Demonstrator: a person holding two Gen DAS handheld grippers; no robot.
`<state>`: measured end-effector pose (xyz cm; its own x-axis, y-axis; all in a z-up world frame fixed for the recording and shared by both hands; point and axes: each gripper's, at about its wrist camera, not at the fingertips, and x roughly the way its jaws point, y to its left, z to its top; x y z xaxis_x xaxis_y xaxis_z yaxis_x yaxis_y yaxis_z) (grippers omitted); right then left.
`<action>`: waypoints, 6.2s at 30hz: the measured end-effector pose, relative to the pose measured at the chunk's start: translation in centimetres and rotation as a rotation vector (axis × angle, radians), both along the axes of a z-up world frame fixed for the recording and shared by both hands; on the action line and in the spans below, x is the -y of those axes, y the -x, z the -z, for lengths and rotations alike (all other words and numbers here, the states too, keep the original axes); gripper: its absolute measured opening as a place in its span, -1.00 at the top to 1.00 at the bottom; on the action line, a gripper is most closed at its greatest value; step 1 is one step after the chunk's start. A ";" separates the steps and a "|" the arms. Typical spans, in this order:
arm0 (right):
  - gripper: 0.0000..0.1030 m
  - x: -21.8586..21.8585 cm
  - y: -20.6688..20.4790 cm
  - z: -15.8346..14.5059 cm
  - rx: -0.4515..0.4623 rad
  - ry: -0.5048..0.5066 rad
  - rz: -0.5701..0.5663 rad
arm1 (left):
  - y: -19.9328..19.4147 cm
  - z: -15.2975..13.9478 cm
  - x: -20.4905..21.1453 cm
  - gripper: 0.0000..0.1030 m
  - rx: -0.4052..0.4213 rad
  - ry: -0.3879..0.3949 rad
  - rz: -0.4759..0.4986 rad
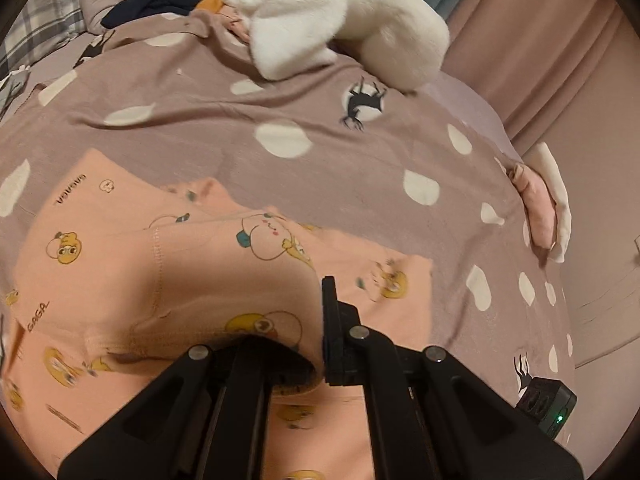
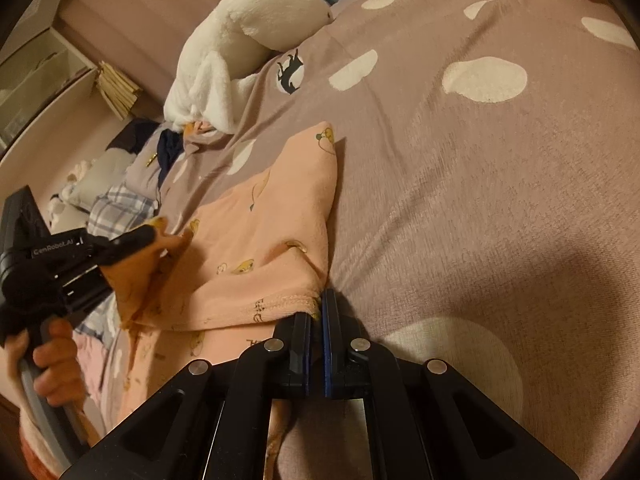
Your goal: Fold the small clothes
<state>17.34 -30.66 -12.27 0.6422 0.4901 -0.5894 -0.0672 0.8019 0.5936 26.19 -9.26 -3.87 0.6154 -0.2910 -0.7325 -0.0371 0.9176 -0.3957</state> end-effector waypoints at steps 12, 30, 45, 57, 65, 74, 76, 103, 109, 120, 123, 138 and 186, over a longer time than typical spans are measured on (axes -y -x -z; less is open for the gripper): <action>0.98 0.7 0.0 0.5 -0.003 -0.059 0.004 | 1.2 1.4 8.1 0.94 0.016 0.072 0.110; 0.98 1.5 0.7 0.9 0.010 -0.131 -0.005 | 3.1 1.2 12.2 -0.34 0.124 -0.019 0.246; 0.98 1.4 0.6 0.8 0.010 -0.122 -0.010 | 12.2 0.9 -2.6 -0.76 0.138 -0.054 0.154; 0.98 1.5 0.6 1.0 0.027 -0.148 -0.016 | 10.2 6.2 -10.4 -0.79 0.036 0.329 0.020; 0.98 1.4 0.4 1.0 0.034 -0.137 -0.035 | 6.8 7.0 -15.8 -0.79 0.020 0.633 -0.216; 0.98 1.6 0.4 1.2 0.036 -0.146 -0.039 | 4.9 8.9 -21.6 -0.81 -0.047 1.031 -0.443; 0.98 1.5 0.4 1.2 0.037 -0.146 -0.039 | 4.6 9.8 -23.6 -0.81 -0.048 1.144 -0.450; 0.27 -25.3 4.0 -4.0 0.298 0.872 -0.490 | 4.0 9.1 -23.6 -0.82 -0.042 0.976 -0.200; 0.86 -24.1 2.4 -5.3 0.305 0.904 -0.247 | 4.1 8.4 -23.3 -0.78 -0.043 0.872 -0.193; 0.86 -17.4 0.8 -12.4 0.369 0.609 -0.077 | 6.0 6.8 -23.4 -0.73 0.124 0.773 -0.281; 0.86 -16.3 -0.6 -14.1 0.398 0.544 -0.065 | 6.2 6.5 -23.4 -0.73 0.162 0.752 -0.289; 0.93 -3.2 -3.9 0.2 0.031 0.512 0.178 | 4.0 6.2 -14.1 -0.75 0.058 -0.071 -0.107; -0.31 -13.3 -6.7 -7.8 0.112 0.417 -0.284 | 11.6 4.5 -24.3 -0.85 -0.005 0.118 -0.154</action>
<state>24.08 -17.39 -4.51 0.5884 0.3922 -0.7071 -0.3619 0.9097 0.2035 14.62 15.07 -8.37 0.6557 -0.2779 -0.7020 -0.1756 0.8482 -0.4998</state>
